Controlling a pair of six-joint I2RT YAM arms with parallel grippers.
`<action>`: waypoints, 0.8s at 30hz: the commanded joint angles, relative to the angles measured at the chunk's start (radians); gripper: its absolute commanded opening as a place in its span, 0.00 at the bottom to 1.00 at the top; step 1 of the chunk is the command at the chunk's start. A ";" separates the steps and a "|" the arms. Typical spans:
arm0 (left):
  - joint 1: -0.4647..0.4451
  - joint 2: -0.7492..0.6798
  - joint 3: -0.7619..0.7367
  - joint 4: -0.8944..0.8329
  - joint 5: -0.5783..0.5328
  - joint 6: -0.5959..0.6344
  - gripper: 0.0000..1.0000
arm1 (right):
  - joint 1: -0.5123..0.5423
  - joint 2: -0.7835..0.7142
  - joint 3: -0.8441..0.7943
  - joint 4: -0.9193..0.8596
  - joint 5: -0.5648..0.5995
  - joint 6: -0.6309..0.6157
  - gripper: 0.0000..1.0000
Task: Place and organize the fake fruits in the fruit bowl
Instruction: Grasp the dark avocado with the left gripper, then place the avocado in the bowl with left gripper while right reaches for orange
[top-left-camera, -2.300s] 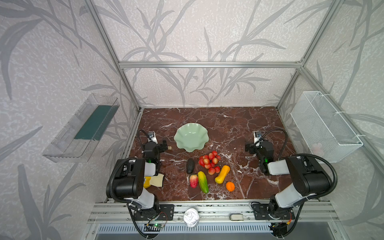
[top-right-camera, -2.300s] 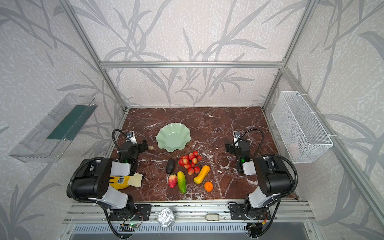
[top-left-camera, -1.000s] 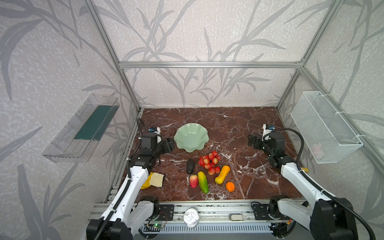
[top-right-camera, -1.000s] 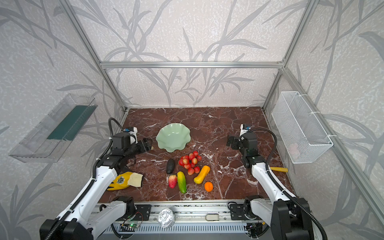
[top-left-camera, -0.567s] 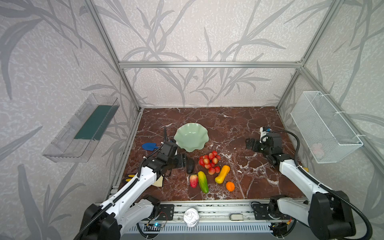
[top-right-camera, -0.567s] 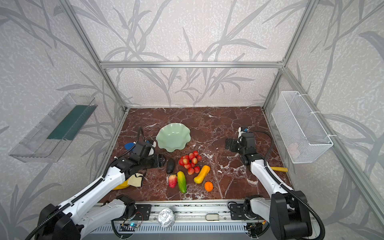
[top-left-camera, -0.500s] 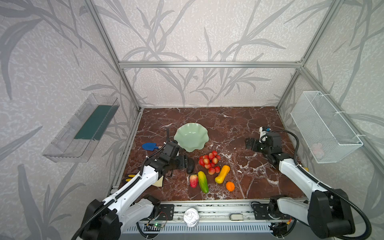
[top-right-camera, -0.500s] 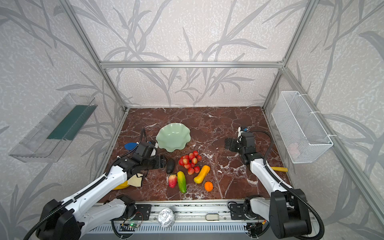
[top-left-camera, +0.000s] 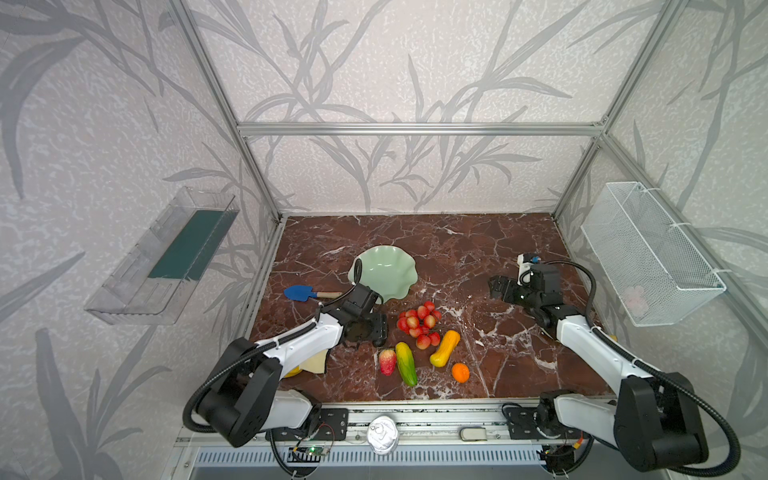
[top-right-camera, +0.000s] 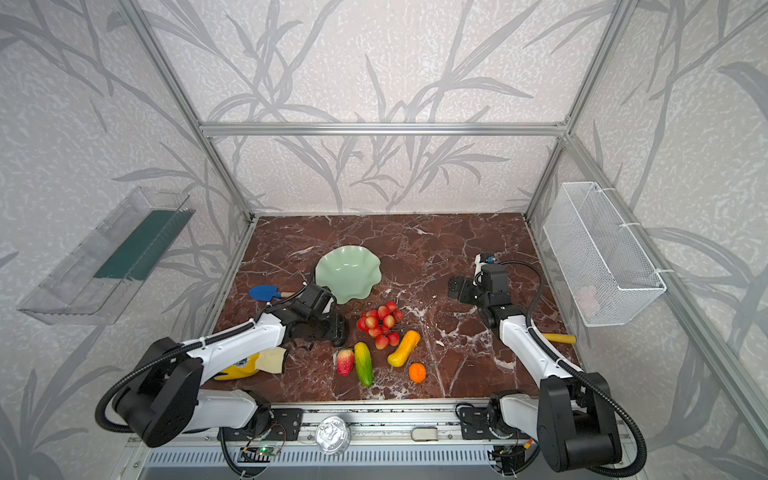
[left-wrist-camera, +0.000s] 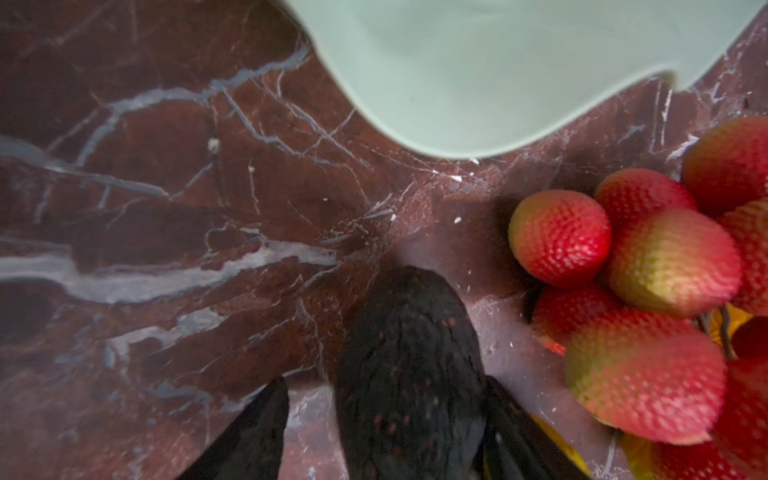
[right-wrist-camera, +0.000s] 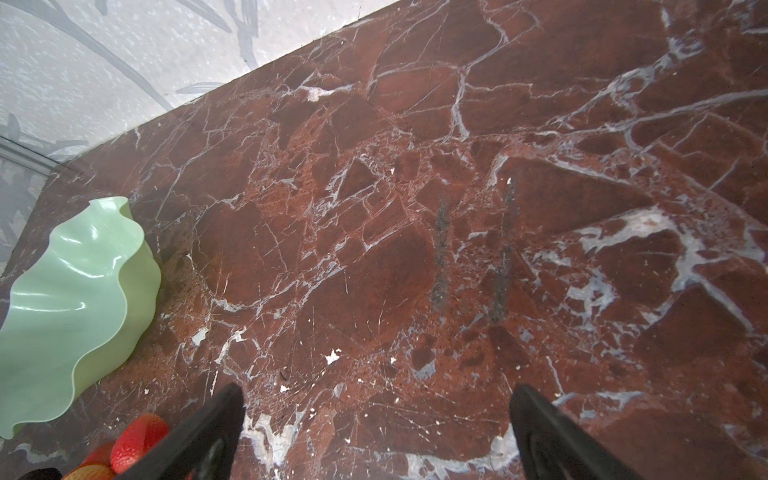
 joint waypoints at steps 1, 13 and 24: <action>-0.007 0.046 0.034 0.018 0.004 -0.014 0.62 | -0.004 -0.005 0.024 -0.007 -0.015 0.011 0.99; -0.013 -0.189 0.107 -0.190 -0.069 0.062 0.44 | -0.003 -0.003 0.014 0.005 -0.028 0.026 0.99; 0.070 -0.008 0.433 -0.187 -0.083 0.275 0.43 | 0.029 0.009 0.044 -0.047 -0.120 0.081 0.95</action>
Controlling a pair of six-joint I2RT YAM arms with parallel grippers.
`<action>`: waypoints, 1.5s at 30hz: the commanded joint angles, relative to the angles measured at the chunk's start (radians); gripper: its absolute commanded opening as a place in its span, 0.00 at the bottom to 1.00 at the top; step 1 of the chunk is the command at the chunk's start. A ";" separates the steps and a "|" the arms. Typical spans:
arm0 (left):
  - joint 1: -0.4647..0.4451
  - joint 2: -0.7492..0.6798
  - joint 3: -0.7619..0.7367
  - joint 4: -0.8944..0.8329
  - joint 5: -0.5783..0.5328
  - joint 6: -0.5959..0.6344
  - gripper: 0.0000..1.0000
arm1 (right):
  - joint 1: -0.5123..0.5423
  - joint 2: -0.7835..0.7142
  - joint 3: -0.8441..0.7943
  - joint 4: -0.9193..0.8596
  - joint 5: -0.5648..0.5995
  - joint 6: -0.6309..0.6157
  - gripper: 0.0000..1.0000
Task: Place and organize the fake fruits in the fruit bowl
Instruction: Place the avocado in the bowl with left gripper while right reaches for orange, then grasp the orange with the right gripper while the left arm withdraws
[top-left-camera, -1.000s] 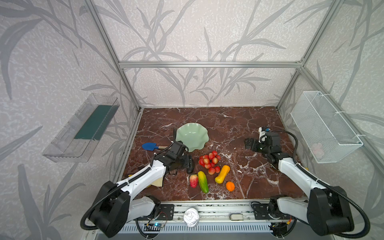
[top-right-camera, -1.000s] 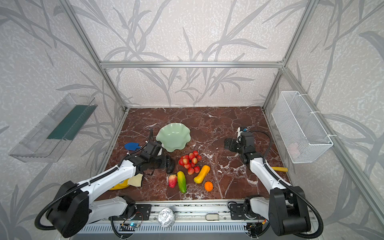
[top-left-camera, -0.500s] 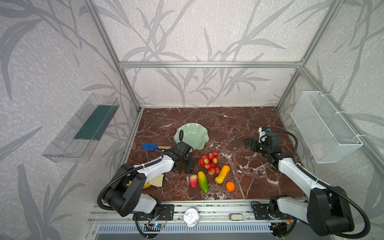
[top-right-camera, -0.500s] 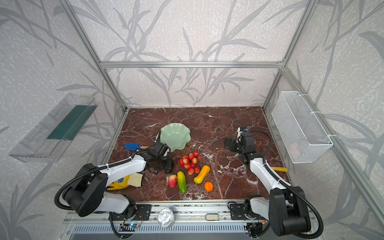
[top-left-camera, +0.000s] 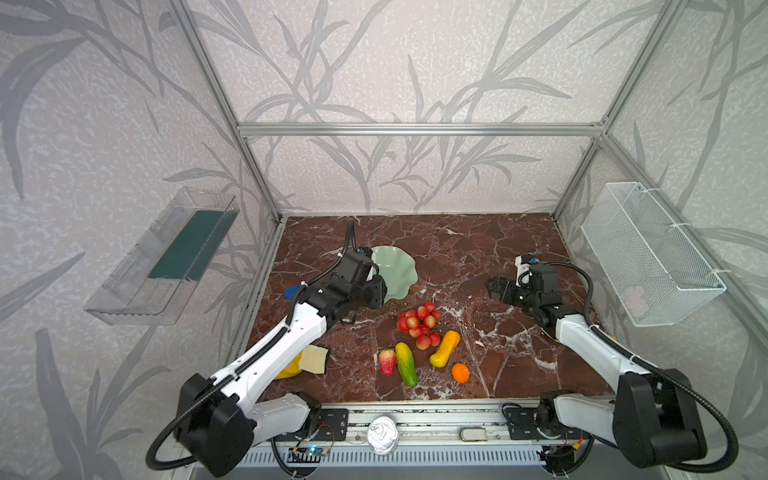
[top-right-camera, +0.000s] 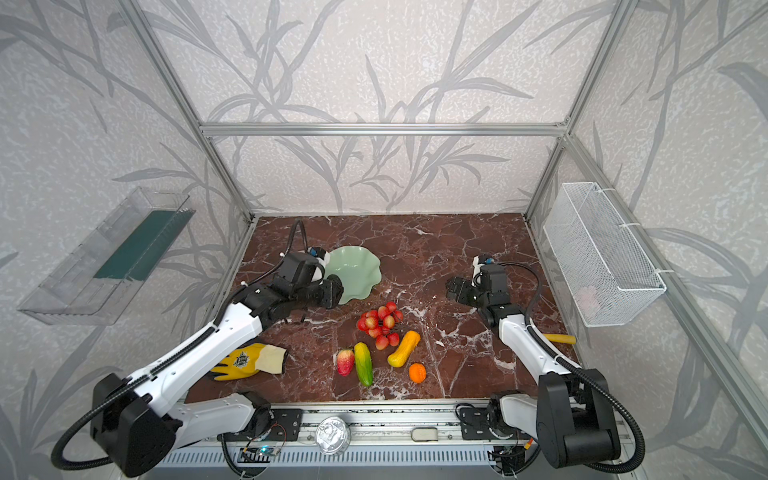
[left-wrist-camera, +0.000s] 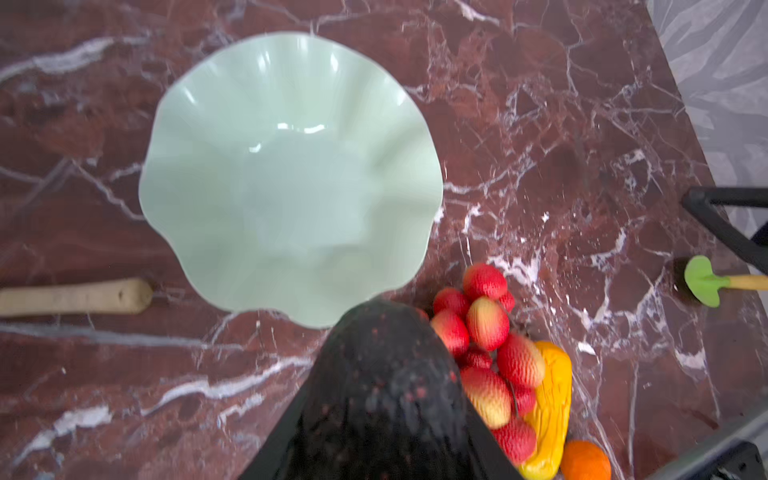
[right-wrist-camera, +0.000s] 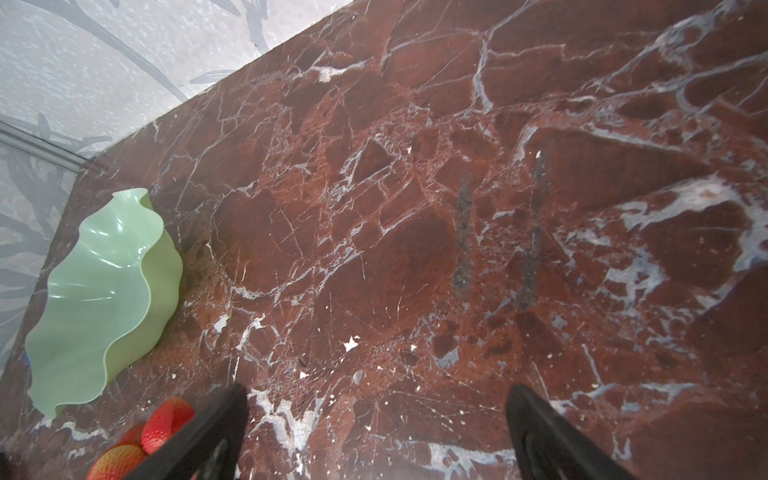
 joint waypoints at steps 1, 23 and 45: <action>0.045 0.164 0.090 0.018 0.019 0.083 0.43 | 0.039 -0.020 0.044 -0.048 -0.050 0.039 0.95; 0.100 0.848 0.561 -0.034 0.079 0.004 0.58 | 0.549 -0.300 -0.129 -0.325 0.149 0.201 0.87; 0.200 0.149 0.234 0.237 -0.034 0.077 0.89 | 0.895 -0.104 -0.186 -0.290 0.208 0.377 0.68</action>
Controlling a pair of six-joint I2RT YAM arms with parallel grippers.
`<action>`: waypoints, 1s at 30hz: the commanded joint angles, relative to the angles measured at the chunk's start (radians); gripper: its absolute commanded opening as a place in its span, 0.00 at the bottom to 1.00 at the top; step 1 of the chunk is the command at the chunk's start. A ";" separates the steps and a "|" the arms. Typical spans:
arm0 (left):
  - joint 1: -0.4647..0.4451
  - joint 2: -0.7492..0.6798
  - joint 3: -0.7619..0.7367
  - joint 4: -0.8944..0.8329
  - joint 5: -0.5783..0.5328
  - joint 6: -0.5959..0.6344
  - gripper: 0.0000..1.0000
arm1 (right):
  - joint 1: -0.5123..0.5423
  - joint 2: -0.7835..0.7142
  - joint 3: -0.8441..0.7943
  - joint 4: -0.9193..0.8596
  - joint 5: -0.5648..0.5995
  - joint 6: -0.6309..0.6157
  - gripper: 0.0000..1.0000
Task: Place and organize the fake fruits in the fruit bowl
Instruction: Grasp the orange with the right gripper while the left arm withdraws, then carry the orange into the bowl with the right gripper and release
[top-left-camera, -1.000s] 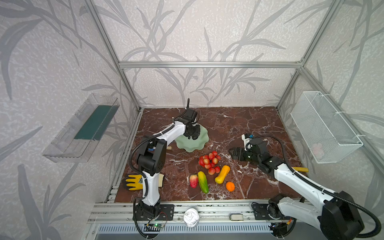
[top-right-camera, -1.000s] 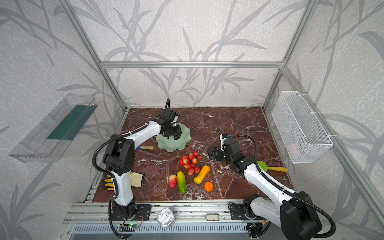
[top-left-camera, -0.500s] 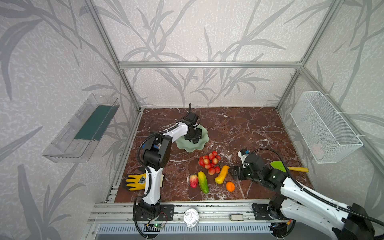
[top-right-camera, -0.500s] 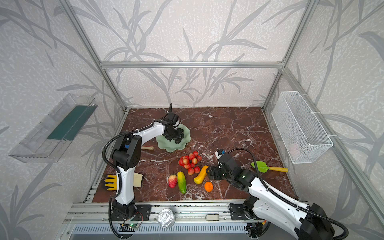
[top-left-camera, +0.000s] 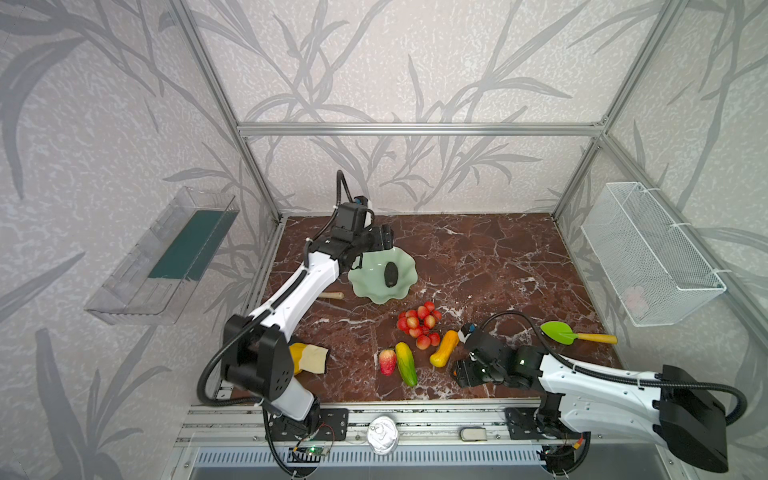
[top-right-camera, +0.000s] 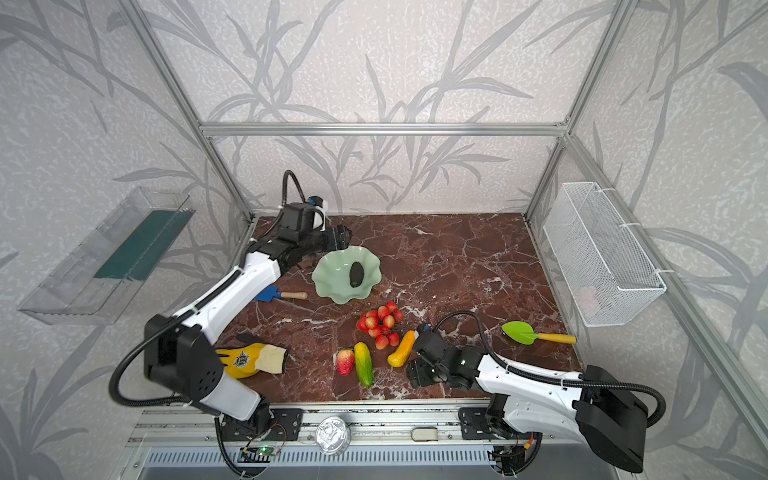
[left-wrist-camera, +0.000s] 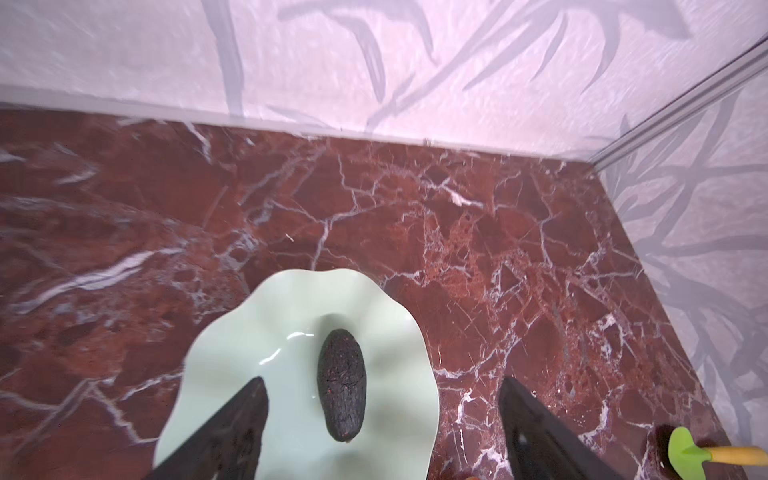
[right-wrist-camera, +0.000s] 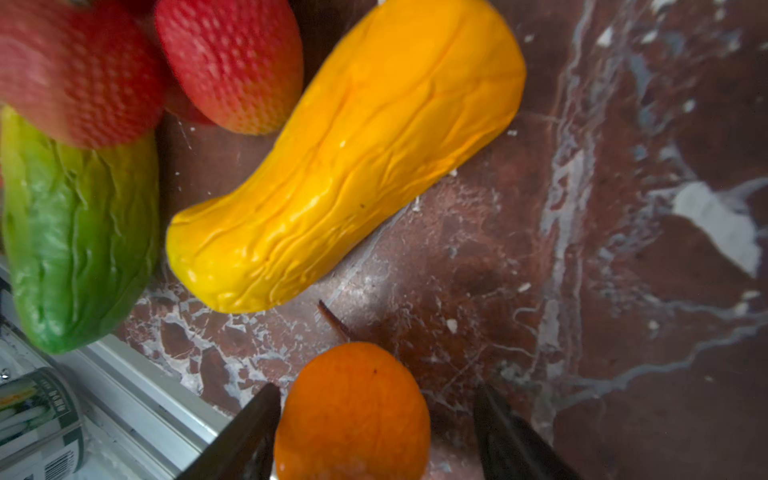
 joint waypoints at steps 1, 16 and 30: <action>0.042 -0.138 -0.105 0.044 -0.098 0.051 0.91 | 0.009 0.034 0.007 0.049 0.029 0.024 0.66; 0.199 -0.822 -0.625 -0.089 -0.242 0.044 1.00 | 0.012 -0.099 0.234 -0.162 0.291 -0.243 0.37; 0.202 -0.897 -0.652 -0.107 -0.256 0.042 1.00 | -0.088 0.597 0.825 0.081 0.137 -0.515 0.37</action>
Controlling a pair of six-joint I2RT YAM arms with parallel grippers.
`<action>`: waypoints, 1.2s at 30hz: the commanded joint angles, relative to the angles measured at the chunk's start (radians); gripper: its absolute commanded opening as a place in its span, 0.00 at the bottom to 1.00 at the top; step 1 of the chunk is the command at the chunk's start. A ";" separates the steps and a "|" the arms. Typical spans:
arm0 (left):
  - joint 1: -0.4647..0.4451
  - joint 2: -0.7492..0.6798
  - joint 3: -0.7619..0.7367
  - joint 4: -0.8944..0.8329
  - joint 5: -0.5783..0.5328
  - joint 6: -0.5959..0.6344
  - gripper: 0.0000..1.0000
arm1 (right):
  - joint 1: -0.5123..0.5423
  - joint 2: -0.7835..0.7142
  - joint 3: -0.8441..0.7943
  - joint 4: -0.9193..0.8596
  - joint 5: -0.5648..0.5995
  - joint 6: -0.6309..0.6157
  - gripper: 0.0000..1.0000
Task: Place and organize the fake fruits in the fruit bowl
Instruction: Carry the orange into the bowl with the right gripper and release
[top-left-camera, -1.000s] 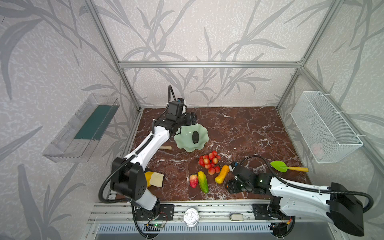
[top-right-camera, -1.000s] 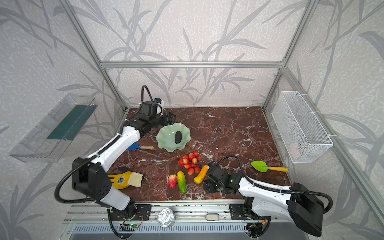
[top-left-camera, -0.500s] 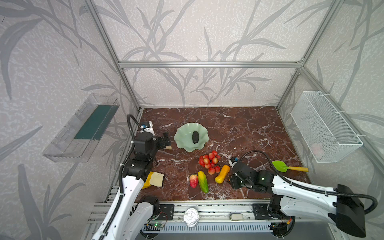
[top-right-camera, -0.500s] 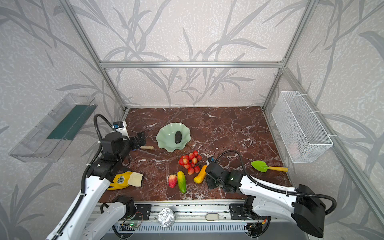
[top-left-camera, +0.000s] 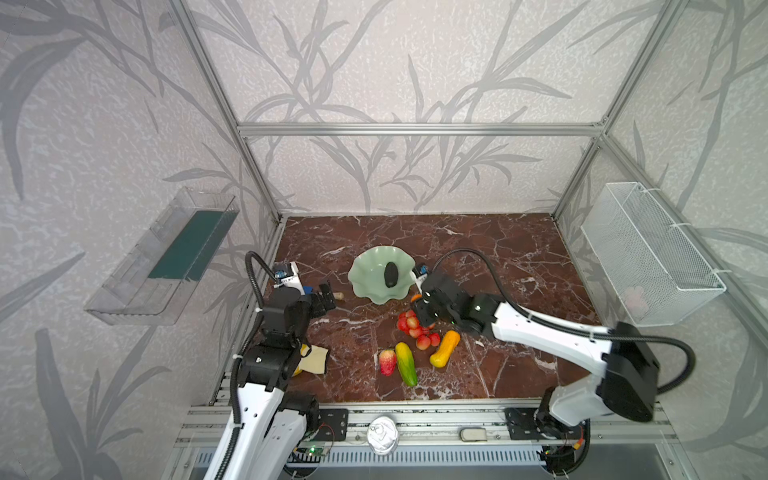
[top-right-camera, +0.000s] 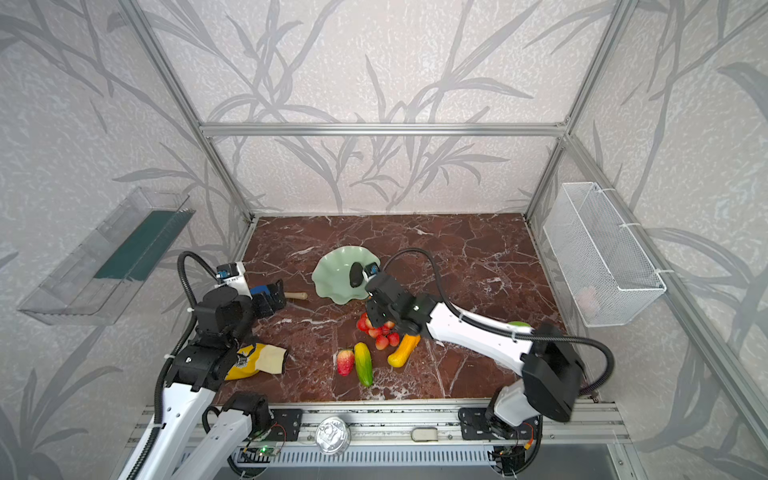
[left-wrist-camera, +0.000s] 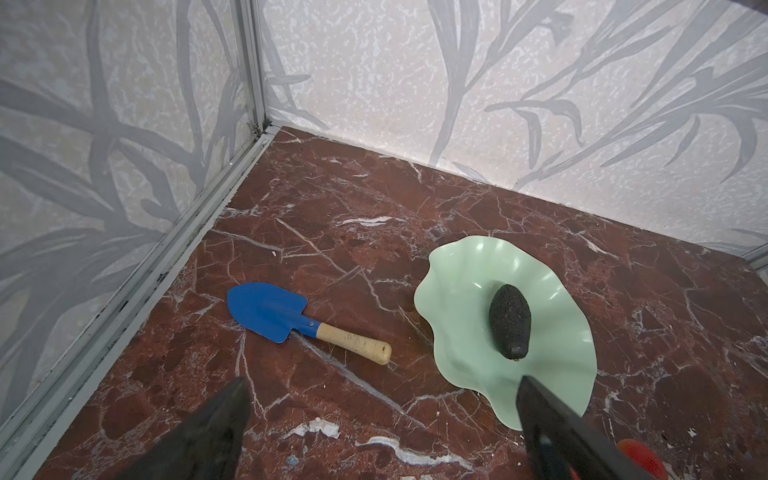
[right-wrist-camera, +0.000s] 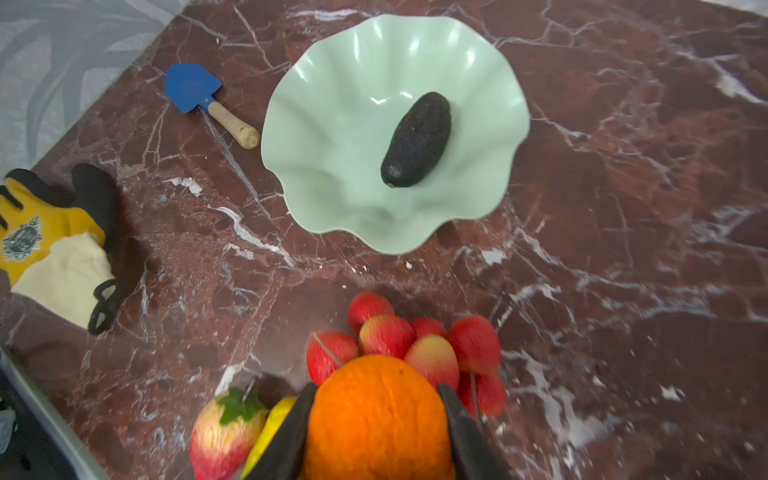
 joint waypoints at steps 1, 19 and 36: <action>0.007 -0.009 0.007 -0.029 -0.016 -0.001 1.00 | -0.035 0.169 0.134 0.038 -0.070 -0.100 0.37; 0.012 -0.047 -0.012 -0.014 -0.030 -0.009 1.00 | -0.116 0.629 0.549 -0.053 -0.170 -0.107 0.60; 0.013 0.020 -0.004 -0.014 0.076 -0.023 0.99 | -0.175 0.021 0.092 0.178 -0.007 -0.013 0.89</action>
